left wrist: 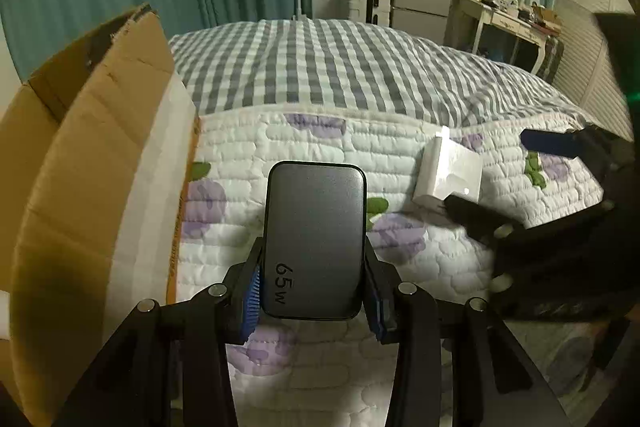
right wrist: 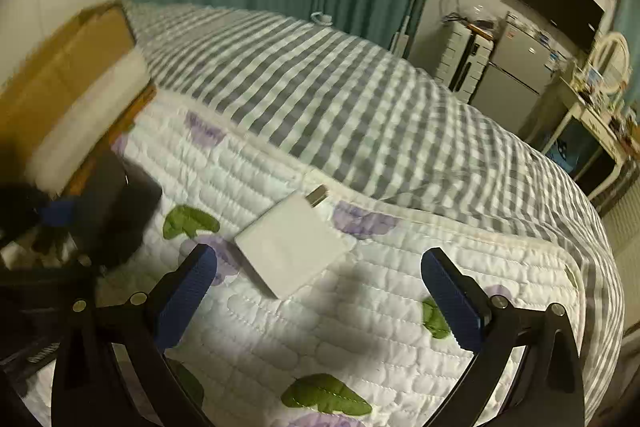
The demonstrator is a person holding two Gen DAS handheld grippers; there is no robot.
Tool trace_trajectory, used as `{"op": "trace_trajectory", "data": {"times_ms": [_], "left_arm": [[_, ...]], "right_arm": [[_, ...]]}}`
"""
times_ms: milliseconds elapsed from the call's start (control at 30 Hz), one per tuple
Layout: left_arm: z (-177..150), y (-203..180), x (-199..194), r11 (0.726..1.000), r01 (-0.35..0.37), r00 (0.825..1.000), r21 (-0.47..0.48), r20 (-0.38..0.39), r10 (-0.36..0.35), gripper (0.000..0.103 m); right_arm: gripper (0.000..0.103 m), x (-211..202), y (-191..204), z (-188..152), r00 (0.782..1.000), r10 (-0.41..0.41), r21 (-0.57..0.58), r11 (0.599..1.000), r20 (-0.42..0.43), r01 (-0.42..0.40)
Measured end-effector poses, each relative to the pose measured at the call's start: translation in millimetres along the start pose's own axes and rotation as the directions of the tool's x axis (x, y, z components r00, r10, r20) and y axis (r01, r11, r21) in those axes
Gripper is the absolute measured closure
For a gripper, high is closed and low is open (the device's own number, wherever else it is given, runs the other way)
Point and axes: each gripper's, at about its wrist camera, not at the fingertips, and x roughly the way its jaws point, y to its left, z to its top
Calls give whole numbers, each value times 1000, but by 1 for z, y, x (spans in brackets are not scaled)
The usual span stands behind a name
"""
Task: Organize rigid objects
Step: 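Grasp the black charger with the left tool while the right tool grasps the white charger, then carry the black charger and white charger over the box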
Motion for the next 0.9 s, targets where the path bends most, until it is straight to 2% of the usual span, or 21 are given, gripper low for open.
{"op": "trace_trajectory", "data": {"times_ms": [133, 233, 367, 433, 500, 700, 900], "left_arm": [[3, -1, 3, 1000, -15, 1000, -6, 5, 15, 61], [3, 2, 6, 1000, -26, 1000, -10, 1, 26, 61], [1, 4, 6, 999, -34, 999, -16, -4, 34, 61], [1, 5, 7, 999, -40, 999, -21, -3, 40, 61], [0, 6, 7, 999, -39, 999, -24, -8, 39, 61], [0, 2, 4, 999, -31, 1000, -13, -6, 31, 61], [-2, -3, -5, 1000, -6, 1000, -4, -5, 6, 61]], "right_arm": [[4, 16, 7, 4, 1000, 12, -25, 1000, -26, -13], [14, 28, 13, 5, 999, 16, -56, 998, -50, -19], [18, 41, 17, 8, 997, 8, -69, 998, -73, -14], [28, 44, 18, 9, 997, 5, -70, 998, -73, -10], [33, 45, 20, 9, 997, 2, -75, 997, -76, -8], [34, 39, 21, 8, 998, -4, -77, 997, -63, 0], [34, 14, 22, 1, 1000, -5, -87, 996, 11, 6]]}}
